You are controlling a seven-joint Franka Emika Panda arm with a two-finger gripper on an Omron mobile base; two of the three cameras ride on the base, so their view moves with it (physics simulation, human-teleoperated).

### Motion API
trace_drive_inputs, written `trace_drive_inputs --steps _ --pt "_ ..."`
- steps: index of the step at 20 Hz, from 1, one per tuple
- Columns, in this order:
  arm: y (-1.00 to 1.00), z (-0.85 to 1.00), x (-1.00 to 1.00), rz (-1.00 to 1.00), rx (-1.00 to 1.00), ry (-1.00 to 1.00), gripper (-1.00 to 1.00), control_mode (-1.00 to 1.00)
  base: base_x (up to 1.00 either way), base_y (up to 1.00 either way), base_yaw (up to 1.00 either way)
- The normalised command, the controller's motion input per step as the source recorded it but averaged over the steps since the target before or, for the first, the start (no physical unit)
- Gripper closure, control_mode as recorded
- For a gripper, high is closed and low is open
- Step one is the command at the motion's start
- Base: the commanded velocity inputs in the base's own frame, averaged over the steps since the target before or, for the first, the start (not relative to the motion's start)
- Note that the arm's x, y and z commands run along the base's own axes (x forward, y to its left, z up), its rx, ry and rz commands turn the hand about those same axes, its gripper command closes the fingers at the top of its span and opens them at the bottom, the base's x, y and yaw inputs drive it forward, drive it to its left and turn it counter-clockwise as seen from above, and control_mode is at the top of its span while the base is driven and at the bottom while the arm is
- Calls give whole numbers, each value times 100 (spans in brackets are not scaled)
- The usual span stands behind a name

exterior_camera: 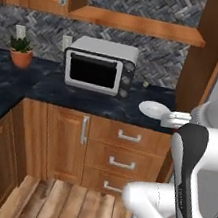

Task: Pick the bell pepper from the microwave and place it on plate located on the counter.

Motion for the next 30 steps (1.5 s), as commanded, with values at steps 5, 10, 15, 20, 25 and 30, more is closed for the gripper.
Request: trace_drive_inputs --steps 5,10,15,20,25,30 --pt "0 0 0 0 0 0 100 100 81 9 -48" --pt "0 0 0 0 0 0 100 100 54 27 -37" --pt "0 0 0 0 0 0 100 100 48 66 -14" --pt "0 0 0 0 0 0 100 100 68 33 -3" --pt "0 0 0 0 0 0 100 100 64 0 -12" --pt "0 0 0 0 0 0 100 100 15 0 -12"
